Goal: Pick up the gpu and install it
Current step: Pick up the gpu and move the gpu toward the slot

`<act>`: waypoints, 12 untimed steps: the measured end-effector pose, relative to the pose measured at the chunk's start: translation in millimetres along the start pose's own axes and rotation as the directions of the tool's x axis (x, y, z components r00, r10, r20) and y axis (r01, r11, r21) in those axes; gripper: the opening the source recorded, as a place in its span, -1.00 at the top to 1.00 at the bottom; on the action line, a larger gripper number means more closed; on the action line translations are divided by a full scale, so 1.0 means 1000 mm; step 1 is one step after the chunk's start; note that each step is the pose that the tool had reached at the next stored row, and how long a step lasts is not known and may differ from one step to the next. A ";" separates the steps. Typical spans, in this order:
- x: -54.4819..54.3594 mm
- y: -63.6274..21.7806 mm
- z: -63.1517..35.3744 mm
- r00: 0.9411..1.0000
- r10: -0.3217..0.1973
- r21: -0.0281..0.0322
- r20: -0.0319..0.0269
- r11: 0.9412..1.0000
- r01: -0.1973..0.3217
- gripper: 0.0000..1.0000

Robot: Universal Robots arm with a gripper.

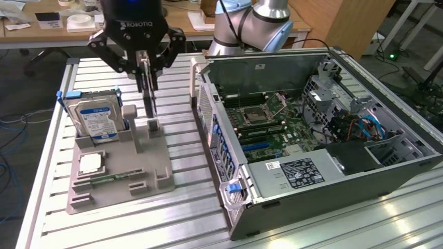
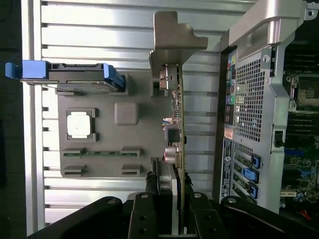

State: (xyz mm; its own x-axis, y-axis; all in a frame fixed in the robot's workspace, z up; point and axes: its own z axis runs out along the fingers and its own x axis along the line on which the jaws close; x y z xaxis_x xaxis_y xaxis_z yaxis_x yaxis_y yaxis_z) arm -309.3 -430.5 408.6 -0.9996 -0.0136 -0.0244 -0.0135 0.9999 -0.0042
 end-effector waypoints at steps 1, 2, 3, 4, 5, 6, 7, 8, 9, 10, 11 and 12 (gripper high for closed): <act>0.000 0.0000 -0.0023 1.000 0.000 0.000 0.000 1.000 0.000 0.44; 0.000 0.0000 -0.0046 1.000 0.000 0.000 0.000 1.000 0.000 0.44; 0.000 0.0000 -0.0068 1.000 0.000 0.000 0.000 1.000 0.000 0.44; 0.000 0.0000 -0.0092 1.000 0.000 0.000 0.000 1.000 0.000 0.44; 0.000 0.0000 -0.0119 1.000 -0.001 0.000 0.000 1.000 0.001 0.44; 0.000 -0.0001 -0.0145 1.000 -0.001 0.000 0.000 1.000 0.001 0.44; 0.000 -0.0001 -0.0171 1.000 -0.001 0.000 0.000 1.000 0.001 0.44; 0.000 -0.0001 -0.0192 1.000 -0.001 0.000 0.000 1.000 0.001 0.44; -0.001 -0.0001 -0.0213 1.000 -0.001 0.000 0.000 1.000 0.001 0.44; -0.001 -0.0001 -0.0239 1.000 -0.001 0.000 0.000 1.000 0.001 0.44; -0.001 -0.0001 -0.0270 1.000 -0.001 0.000 0.000 1.000 0.001 0.44; -0.001 -0.0001 -0.0311 1.000 -0.002 0.000 0.000 1.000 0.002 0.44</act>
State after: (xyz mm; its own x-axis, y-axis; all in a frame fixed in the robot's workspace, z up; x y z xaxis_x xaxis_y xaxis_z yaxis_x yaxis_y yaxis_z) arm -309.3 -430.4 439.7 -0.9996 -0.0153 -0.0244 -0.0152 0.9999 -0.0042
